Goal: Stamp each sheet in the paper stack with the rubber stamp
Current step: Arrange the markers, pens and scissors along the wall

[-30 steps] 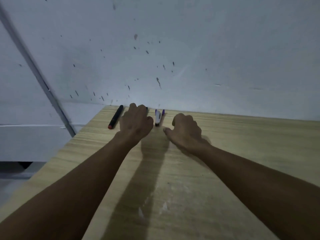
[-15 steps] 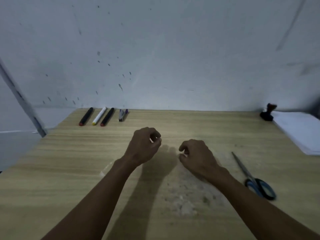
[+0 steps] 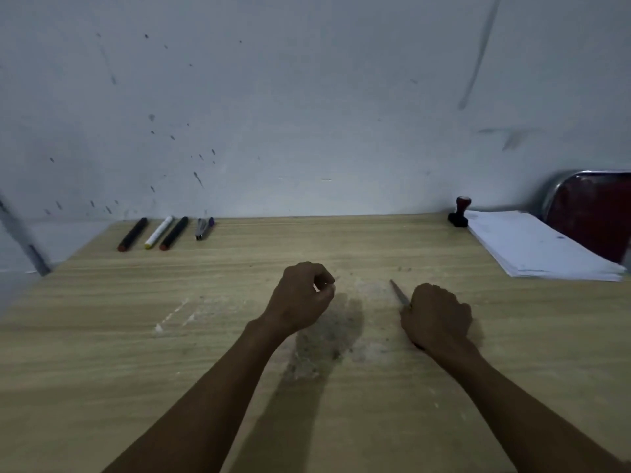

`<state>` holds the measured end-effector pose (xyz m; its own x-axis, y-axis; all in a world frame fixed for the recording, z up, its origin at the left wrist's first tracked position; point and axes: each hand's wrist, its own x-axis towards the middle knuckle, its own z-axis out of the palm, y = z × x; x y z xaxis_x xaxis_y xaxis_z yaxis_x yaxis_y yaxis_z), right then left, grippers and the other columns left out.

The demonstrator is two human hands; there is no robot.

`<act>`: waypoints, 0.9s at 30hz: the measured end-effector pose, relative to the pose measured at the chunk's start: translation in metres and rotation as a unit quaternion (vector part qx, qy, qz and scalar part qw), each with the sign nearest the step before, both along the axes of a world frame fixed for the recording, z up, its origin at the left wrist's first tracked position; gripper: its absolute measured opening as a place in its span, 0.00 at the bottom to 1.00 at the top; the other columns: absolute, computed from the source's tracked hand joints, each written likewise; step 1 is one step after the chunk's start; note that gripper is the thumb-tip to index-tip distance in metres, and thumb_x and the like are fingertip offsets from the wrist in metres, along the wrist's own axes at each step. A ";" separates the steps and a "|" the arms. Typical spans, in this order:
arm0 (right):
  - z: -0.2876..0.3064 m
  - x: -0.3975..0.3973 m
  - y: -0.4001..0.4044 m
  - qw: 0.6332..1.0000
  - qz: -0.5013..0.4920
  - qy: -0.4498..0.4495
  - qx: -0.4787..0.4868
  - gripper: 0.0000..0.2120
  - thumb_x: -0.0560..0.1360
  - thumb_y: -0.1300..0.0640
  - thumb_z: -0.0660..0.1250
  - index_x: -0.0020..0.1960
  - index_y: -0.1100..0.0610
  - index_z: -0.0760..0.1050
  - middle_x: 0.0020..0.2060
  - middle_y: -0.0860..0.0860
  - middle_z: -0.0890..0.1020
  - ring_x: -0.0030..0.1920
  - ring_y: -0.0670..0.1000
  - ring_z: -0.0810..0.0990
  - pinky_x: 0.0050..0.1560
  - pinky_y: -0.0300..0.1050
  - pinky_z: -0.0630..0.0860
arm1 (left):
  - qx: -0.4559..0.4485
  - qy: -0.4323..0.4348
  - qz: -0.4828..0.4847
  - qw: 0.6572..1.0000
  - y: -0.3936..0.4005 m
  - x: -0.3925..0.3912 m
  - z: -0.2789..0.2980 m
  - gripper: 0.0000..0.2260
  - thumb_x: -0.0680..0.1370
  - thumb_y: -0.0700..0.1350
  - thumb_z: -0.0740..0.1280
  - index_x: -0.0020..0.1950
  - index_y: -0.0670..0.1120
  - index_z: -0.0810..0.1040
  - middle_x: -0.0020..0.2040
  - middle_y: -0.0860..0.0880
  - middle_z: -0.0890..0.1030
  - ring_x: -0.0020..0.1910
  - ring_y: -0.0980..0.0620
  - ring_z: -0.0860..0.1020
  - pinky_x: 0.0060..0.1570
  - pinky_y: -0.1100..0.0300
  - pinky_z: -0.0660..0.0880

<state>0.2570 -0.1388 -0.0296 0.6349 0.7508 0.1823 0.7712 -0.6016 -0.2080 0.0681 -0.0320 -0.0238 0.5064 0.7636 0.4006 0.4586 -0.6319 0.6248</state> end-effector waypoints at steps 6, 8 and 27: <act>0.005 -0.004 -0.003 0.995 -0.001 0.097 0.014 0.05 0.74 0.55 0.64 0.45 0.53 0.68 0.51 0.54 0.78 0.54 0.57 0.77 0.57 0.51 0.72 | -0.018 0.005 -0.001 1.000 -0.010 -0.002 0.002 0.03 0.75 0.43 0.69 0.46 0.46 0.82 0.40 0.52 0.82 0.36 0.61 0.77 0.42 0.63 0.75; 0.004 -0.006 -0.001 0.995 0.006 0.101 0.020 0.04 0.75 0.55 0.63 0.46 0.54 0.70 0.49 0.53 0.79 0.50 0.56 0.78 0.54 0.50 0.73 | -0.029 0.004 0.006 1.000 -0.011 -0.005 0.001 0.04 0.75 0.43 0.69 0.47 0.45 0.83 0.39 0.53 0.82 0.35 0.62 0.76 0.40 0.66 0.73; 0.028 -0.110 0.074 0.772 0.149 0.573 0.233 0.08 0.72 0.71 0.71 0.38 0.61 0.83 0.37 0.60 0.84 0.39 0.60 0.84 0.39 0.50 0.83 | -0.367 -0.240 0.090 0.894 -0.001 -0.045 0.026 0.09 0.80 0.40 0.63 0.44 0.37 0.79 0.36 0.42 0.81 0.30 0.47 0.80 0.29 0.61 0.76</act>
